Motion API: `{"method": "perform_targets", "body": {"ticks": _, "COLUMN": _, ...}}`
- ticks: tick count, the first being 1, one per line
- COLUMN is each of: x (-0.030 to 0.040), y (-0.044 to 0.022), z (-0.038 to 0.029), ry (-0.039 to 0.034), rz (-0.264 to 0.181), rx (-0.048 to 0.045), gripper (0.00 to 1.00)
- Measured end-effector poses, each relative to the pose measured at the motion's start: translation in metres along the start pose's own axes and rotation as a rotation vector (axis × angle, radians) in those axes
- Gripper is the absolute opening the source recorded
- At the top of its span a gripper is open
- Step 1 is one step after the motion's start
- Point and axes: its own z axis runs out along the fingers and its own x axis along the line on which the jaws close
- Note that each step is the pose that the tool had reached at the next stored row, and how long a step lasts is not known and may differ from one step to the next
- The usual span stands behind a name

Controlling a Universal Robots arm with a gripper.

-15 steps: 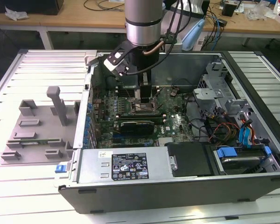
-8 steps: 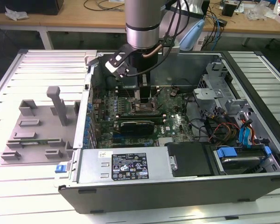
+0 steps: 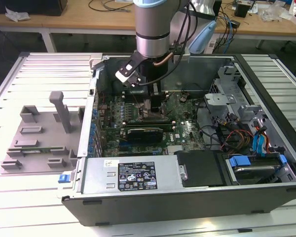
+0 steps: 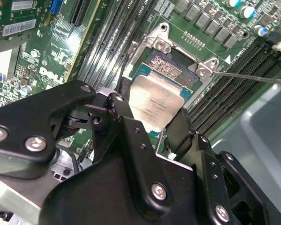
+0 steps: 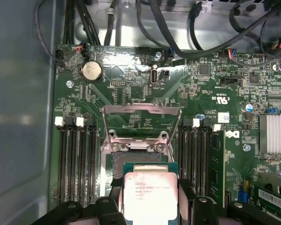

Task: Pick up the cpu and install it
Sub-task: 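Place the cpu into insertion slot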

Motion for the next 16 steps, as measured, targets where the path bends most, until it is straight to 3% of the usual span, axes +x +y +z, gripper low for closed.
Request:
{"method": "perform_targets", "body": {"ticks": 5, "x": 0.0008, "y": -0.0004, "z": 0.0063, "ry": -0.0035, "rz": 0.002, "rx": 0.0003, "gripper": 0.55}}
{"method": "perform_targets", "body": {"ticks": 7, "x": 0.0016, "y": -0.0010, "z": 0.0126, "ry": -0.0040, "rz": 0.008, "rx": 0.0009, "gripper": 0.55}}
{"method": "perform_targets", "body": {"ticks": 10, "x": 0.0061, "y": -0.0010, "z": 0.0152, "ry": -0.0038, "rz": 0.008, "rx": 0.0009, "gripper": 0.55}}
{"method": "perform_targets", "body": {"ticks": 13, "x": 0.0066, "y": -0.0016, "z": 0.0233, "ry": -0.0040, "rz": 0.008, "rx": 0.0010, "gripper": 0.55}}
{"method": "perform_targets", "body": {"ticks": 16, "x": 0.0086, "y": -0.0017, "z": 0.0242, "ry": -0.0041, "rz": 0.008, "rx": 0.0011, "gripper": 0.55}}
